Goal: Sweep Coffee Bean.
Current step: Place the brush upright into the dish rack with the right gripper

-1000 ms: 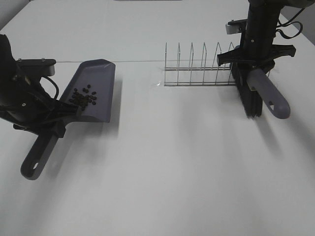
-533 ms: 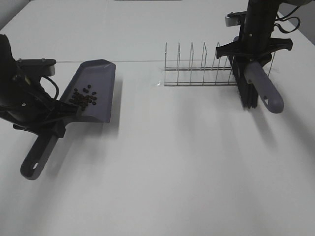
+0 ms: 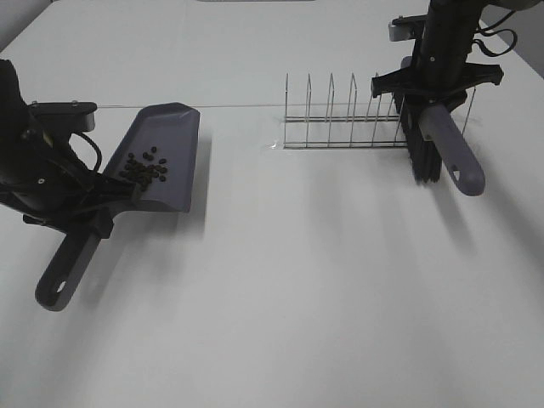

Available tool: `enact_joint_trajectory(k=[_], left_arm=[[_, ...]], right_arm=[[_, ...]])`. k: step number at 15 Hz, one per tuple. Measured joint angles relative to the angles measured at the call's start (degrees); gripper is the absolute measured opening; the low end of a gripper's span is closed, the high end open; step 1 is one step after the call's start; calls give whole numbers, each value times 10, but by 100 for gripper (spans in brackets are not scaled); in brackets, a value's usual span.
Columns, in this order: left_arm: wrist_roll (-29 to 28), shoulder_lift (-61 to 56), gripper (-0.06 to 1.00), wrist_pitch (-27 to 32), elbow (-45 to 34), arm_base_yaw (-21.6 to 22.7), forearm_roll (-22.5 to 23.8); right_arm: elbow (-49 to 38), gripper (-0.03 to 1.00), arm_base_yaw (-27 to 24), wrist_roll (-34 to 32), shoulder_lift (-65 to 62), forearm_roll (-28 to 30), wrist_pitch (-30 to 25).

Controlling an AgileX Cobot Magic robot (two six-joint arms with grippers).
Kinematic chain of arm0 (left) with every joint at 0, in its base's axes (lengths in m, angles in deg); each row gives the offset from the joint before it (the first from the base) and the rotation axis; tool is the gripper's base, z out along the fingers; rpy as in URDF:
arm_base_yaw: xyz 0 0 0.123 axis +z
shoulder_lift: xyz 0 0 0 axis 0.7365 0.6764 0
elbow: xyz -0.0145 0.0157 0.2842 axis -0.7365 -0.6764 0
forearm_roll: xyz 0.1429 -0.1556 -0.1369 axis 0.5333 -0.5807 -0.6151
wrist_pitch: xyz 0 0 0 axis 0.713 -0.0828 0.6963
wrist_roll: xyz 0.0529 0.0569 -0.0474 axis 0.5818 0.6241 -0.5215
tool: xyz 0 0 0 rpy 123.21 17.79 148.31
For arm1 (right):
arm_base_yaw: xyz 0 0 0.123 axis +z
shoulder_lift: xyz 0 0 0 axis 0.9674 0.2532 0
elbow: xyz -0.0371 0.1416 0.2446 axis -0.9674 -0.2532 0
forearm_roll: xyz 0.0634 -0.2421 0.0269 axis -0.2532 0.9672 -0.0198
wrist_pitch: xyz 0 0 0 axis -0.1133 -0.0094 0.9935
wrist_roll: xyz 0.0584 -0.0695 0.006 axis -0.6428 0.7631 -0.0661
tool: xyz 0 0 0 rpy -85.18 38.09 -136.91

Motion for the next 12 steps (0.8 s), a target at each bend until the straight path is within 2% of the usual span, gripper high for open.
enact_joint_trajectory(k=[1,4,5,7,8,12], left_arm=[[0,0,36,0,0,0,0],[0,0,36,-1,0,0,0],[0,0,36,-1,0,0,-1],[1,0,36,-1,0,0,0],[1,0,36,-1,0,0,-1],[1,0,36,-1,0,0,-4]], right_arm=[[1,34,-10,4,9,-20,-6],[1,35,-13,5,11,-29,-5],[1,41,-13,5,11,-28,-1],[2,66,-14,5,10,-25,6],[2,75,-15,5,10,-23,6],[2,80,-15,5,-38,-26,-7]])
